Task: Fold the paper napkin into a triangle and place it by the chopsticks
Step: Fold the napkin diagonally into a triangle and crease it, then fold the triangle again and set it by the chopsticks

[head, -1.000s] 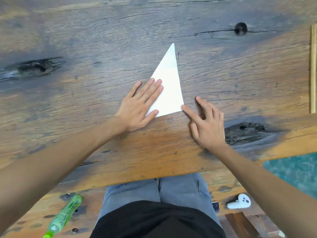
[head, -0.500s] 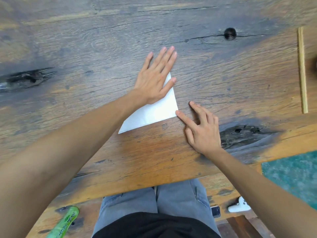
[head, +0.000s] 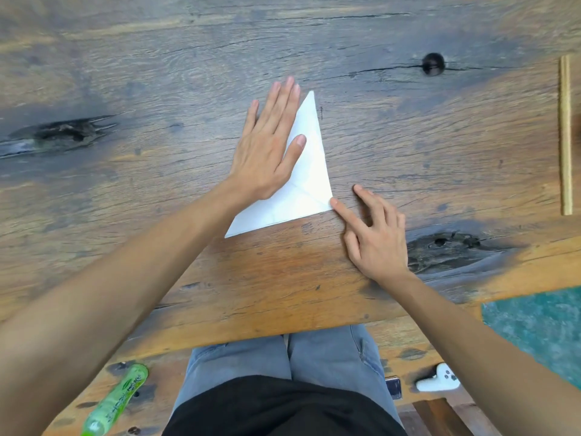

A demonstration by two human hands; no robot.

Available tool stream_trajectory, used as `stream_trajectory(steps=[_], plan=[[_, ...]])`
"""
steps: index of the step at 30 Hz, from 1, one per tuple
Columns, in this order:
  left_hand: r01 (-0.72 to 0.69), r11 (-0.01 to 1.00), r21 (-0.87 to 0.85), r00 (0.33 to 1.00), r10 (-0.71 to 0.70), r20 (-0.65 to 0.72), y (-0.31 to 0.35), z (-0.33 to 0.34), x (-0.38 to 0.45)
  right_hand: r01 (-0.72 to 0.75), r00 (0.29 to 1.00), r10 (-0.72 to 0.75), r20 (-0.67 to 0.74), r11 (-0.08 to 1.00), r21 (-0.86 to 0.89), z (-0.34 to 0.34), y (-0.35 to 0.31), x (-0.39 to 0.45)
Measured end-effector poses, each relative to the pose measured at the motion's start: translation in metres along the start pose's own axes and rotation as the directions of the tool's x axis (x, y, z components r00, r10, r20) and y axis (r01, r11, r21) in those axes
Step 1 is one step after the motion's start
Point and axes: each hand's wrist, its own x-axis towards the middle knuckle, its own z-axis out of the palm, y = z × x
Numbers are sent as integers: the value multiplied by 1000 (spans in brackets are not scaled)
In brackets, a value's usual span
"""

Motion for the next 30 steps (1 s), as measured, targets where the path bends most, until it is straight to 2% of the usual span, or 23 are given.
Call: stream_trajectory(steps=[4, 6, 8, 11, 14, 19, 21, 26, 30], plan=[[54, 996, 67, 994, -60, 89, -13, -10, -72, -76, 997, 71, 31, 983, 168, -15, -2, 5], [36, 989, 141, 983, -60, 173, -16, -9, -98, -77, 997, 66, 47, 954, 289, -25, -2, 23], [18, 985, 174, 973, -58, 225, -16, -5, -112, -48, 998, 34, 49, 942, 332, -33, -3, 54], [17, 981, 192, 971, -62, 229, -11, -1, -117, -21, 996, -9, 92, 949, 315, -43, -5, 113], [36, 977, 209, 974, -81, 213, -6, 3, -118, 43, 970, -110, 217, 956, 290, -51, -8, 171], [25, 968, 249, 976, -78, 203, -3, 10, -120, 283, 833, -367, 415, 926, 251, -56, -10, 233], [33, 966, 257, 974, -89, 208, -4, 12, -120, 316, 792, -389, 471, 921, 230, -55, -9, 244], [44, 965, 259, 976, -97, 195, -2, 16, -116, 370, 750, -405, 523, 912, 176, -59, -12, 259], [47, 965, 259, 978, -97, 184, -1, 17, -113, 286, 717, -365, 593, 931, 227, -67, -12, 265]])
